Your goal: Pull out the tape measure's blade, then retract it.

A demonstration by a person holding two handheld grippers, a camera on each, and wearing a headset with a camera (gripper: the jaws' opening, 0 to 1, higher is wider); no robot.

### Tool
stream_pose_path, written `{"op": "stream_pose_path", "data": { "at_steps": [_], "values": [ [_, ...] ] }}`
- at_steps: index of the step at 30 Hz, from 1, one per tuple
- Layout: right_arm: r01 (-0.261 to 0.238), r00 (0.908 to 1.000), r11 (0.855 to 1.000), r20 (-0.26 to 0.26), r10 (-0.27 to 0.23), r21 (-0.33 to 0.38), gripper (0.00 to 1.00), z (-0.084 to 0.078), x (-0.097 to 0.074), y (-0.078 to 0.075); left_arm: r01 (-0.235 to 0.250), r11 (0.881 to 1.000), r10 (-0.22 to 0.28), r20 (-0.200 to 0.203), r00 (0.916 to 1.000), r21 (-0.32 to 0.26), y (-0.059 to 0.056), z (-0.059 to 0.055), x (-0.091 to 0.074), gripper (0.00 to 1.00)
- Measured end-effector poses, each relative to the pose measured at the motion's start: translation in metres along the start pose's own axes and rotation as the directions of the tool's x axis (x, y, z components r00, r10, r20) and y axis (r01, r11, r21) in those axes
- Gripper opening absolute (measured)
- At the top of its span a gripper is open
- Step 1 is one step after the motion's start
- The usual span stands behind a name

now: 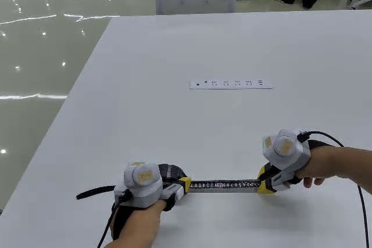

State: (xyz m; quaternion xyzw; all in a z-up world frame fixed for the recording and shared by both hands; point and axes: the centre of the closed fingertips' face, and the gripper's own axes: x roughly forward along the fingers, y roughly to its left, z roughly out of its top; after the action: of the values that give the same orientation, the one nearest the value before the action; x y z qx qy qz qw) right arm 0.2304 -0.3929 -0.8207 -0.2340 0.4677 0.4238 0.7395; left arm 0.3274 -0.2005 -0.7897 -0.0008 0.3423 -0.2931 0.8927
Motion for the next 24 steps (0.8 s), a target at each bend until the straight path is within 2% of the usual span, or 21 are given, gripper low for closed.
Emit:
{"op": "stream_pose_path", "data": {
  "at_steps": [24],
  "values": [
    [-0.003, 1.0000, 1.000, 0.003, 0.003, -0.004, 0.14, 0.0083, 0.0043, 0.0014, 0.006, 1.000, -0.006, -0.003, 1.0000, 0.002, -0.0003, 0.0002, 0.0000, 0.59]
  ]
}}
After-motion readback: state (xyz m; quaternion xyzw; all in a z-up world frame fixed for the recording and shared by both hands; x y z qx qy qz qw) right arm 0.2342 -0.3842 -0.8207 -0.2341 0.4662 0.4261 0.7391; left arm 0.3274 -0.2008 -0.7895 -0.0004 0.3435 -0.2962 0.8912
